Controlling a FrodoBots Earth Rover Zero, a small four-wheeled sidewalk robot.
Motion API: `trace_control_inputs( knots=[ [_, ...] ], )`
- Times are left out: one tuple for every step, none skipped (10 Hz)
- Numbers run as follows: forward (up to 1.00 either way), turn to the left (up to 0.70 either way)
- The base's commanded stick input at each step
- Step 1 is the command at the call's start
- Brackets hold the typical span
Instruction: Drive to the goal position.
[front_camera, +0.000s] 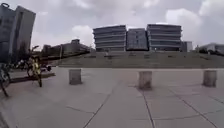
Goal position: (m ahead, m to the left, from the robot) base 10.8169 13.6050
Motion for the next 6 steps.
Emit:
trace_control_inputs(
  knots=[
    [0.45,0.0],
    [0.45,0.0],
    [0.45,0.15],
    [0.45,0.22],
    [0.45,0.14],
    [0.45,0.0]
  ],
)
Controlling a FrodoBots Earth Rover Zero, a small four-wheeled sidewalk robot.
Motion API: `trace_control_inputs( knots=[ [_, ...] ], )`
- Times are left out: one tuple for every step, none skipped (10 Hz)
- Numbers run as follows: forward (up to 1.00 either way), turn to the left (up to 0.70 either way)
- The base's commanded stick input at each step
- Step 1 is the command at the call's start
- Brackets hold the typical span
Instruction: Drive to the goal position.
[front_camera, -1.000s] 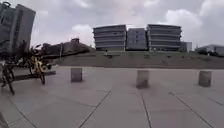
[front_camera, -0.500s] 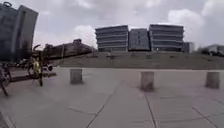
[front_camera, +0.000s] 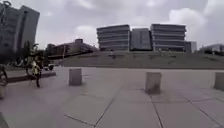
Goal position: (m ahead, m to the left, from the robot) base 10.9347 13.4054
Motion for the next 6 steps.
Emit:
trace_control_inputs(
  knots=[
    [0.45,0.0],
    [0.45,0.0],
    [0.45,0.0],
    [0.45,0.0],
    [0.45,0.0],
    [0.45,0.0]
  ],
)
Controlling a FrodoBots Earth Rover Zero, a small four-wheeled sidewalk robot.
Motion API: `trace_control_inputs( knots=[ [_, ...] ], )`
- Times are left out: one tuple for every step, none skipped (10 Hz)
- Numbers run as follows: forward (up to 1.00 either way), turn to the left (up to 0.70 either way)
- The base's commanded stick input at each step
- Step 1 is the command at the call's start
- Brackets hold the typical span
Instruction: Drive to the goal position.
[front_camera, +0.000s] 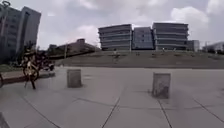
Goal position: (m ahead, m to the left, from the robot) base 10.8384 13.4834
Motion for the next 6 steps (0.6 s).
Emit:
trace_control_inputs(
  knots=[
    [0.45,0.0],
    [0.45,0.0],
    [0.45,0.0],
    [0.45,0.0],
    [0.45,0.0],
    [0.45,0.0]
  ],
)
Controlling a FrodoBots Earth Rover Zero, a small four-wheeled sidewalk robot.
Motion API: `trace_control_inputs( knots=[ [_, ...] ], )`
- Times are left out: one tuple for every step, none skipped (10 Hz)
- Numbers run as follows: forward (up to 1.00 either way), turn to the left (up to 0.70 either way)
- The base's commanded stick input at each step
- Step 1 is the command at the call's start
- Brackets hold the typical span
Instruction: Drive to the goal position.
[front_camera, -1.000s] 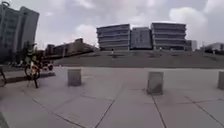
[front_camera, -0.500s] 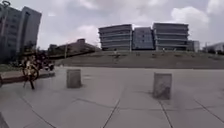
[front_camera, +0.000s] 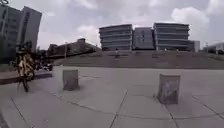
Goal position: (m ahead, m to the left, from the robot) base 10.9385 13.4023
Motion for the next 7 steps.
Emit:
trace_control_inputs(
  knots=[
    [0.45,0.0],
    [0.45,0.0],
    [0.45,0.0],
    [0.45,0.0],
    [0.45,0.0],
    [0.45,0.0],
    [0.45,0.0]
  ],
)
